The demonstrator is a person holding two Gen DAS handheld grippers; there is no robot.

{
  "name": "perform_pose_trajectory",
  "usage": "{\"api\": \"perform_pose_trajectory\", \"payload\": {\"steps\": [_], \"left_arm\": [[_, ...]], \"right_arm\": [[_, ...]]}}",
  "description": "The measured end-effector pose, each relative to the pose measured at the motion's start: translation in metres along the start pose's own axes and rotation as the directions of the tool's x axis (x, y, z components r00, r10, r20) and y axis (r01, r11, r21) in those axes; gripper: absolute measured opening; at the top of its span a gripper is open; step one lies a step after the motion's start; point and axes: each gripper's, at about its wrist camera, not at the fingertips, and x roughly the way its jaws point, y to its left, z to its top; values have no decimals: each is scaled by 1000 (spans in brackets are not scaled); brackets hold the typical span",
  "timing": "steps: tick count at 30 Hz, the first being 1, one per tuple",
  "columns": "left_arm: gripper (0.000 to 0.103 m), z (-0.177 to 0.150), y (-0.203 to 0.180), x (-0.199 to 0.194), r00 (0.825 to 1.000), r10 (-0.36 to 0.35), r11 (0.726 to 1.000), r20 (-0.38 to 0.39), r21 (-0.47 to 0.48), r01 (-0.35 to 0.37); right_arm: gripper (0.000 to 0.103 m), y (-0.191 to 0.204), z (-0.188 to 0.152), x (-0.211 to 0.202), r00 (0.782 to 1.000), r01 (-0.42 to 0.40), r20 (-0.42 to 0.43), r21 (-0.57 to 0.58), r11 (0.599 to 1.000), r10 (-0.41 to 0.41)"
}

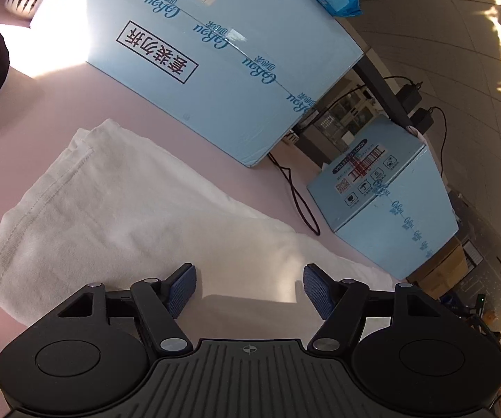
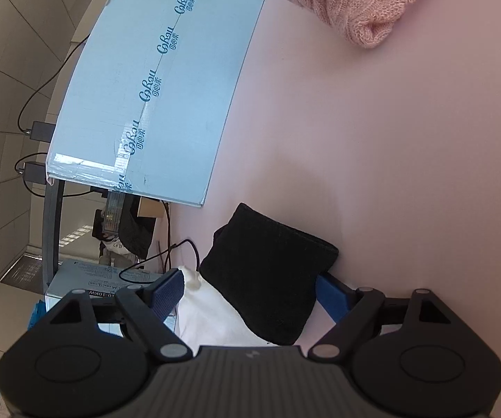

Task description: Fold clothes

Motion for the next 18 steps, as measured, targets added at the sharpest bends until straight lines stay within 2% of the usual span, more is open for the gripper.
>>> {"api": "perform_pose_trajectory", "payload": {"steps": [1, 2, 3, 4, 6, 10, 12, 13, 15, 16, 18], "left_arm": [[69, -1, 0, -1, 1000, -1, 1000, 3, 5, 1], [69, -2, -1, 0, 1000, 2, 1000, -2, 23, -1], [69, -4, -4, 1, 1000, 8, 999, -7, 46, -8], [69, -5, -7, 2, 1000, 10, 998, -13, 64, -9], [69, -5, -8, 3, 1000, 0, 997, -23, 74, 2], [69, -5, -6, 4, 1000, -11, 998, -29, 67, 13], [70, -6, -7, 4, 1000, -7, 997, -30, 77, 9], [70, -6, -7, 4, 999, -6, 997, -32, 81, 9], [70, -6, -7, 4, 999, -7, 997, -32, 81, 10], [70, -6, -6, 4, 999, -8, 997, -32, 79, 11], [70, -6, -5, 4, 999, -11, 997, -32, 75, 13]], "right_arm": [[61, 1, -1, 5, 1000, 6, 15, -17, 1000, -5], [48, 0, 0, 10, 1000, 12, 20, -25, 1000, -12], [20, -6, 2, 19, 1000, 19, 4, -12, 1000, -19], [11, -12, 5, 26, 1000, 10, -14, 6, 1000, -10], [12, -18, 11, 26, 1000, -23, -19, 21, 1000, 23], [10, -7, 10, 10, 995, -82, 54, -67, 994, 86], [9, -11, 11, 18, 998, -45, 46, -61, 997, 48], [4, -18, 12, 26, 1000, -17, 22, -35, 999, 17], [8, -18, 13, 26, 1000, -13, 9, -36, 999, 13], [15, -16, 13, 23, 1000, -8, 3, -40, 999, 8], [20, -18, 13, 17, 1000, -11, -7, 0, 1000, 11]]}}
